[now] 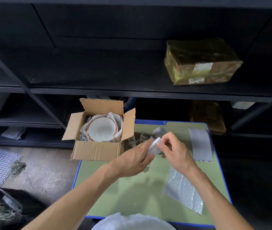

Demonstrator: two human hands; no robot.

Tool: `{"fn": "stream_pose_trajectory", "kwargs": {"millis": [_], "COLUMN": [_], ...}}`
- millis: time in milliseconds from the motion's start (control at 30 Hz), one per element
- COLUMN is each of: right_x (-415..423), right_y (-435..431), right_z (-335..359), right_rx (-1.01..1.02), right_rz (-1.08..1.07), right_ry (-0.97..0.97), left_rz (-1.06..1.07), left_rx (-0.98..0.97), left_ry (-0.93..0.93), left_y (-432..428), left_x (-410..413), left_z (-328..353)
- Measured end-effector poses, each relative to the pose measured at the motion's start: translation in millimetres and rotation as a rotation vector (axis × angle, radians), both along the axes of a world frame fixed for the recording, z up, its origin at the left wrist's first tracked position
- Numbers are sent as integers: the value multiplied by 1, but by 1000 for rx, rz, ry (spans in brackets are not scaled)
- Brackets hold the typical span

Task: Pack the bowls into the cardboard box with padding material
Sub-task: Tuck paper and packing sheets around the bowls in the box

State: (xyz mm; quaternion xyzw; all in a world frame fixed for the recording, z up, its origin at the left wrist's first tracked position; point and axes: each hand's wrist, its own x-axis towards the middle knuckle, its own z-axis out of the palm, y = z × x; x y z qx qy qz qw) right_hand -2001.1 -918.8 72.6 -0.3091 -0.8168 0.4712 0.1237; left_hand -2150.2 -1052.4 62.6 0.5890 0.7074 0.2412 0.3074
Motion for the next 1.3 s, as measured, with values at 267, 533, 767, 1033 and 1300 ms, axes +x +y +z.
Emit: {"fn": "stream_pose_trajectory", "kwargs": {"millis": [267, 533, 767, 1033, 1300], "right_x": [-43, -84, -115, -124, -136], "right_y": [-12, -35, -52, -60, -55], "right_z": [41, 55, 56, 54, 58], "right_rx": [-6, -44, -87, -108, -124], "right_rz": [167, 102, 17, -117, -29], "right_ry": [40, -24, -28, -49, -179], "left_rz": [57, 236, 186, 264, 308], "left_rx": [152, 202, 207, 153, 171], "left_ry": [107, -119, -247, -515, -567], "left_y": [-24, -48, -50, -45, -31], "left_x": [-37, -100, -124, -138, -154], "left_z": [37, 40, 32, 20, 13]}}
